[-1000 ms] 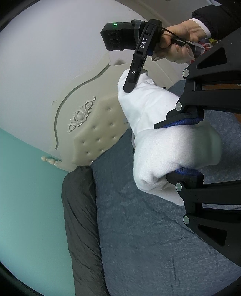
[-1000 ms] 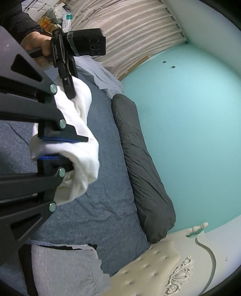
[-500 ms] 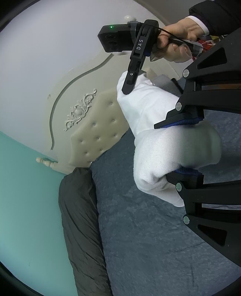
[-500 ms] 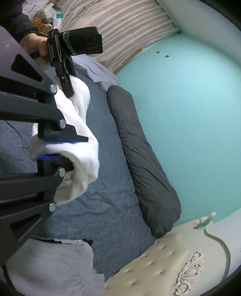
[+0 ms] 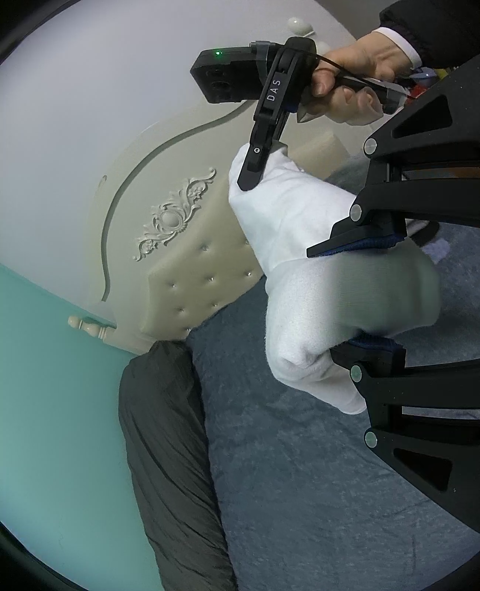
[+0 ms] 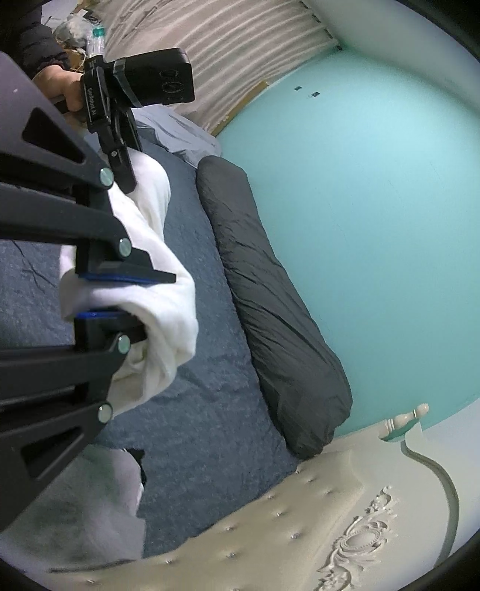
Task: Fold clothes
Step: 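Carry the folded white shirt with both grippers toward the clothes stack by the headboard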
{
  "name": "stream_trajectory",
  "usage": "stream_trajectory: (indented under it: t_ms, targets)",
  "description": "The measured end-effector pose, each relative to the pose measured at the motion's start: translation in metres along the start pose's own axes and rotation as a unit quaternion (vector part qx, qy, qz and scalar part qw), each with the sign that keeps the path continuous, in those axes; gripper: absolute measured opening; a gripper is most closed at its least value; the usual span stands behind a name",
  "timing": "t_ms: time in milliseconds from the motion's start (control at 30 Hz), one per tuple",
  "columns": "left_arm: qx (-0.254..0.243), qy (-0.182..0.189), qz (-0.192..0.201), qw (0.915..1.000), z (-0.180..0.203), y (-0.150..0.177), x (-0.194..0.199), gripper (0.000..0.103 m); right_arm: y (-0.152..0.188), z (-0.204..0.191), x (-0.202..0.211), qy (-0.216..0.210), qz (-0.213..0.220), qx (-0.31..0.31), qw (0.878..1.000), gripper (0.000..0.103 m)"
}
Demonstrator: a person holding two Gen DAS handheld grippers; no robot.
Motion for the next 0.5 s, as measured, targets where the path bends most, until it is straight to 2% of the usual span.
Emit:
stream_trajectory:
  t_ms: [500]
  targets:
    - [0.012,0.001,-0.021,0.9997,0.050,-0.061,-0.085,0.039,-0.064,0.099,0.013,0.015,0.008,-0.023,1.000,0.010]
Point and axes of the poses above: each gripper's, at about its wrist camera, not at the fingertips, and x roughly against the way its jaws point, z to its right, y to its underside, the point moved 2 cm from there along -x, roughly the way its jaws point, and after that the axes turned 1 degree about -z, right-handed, at the moved point
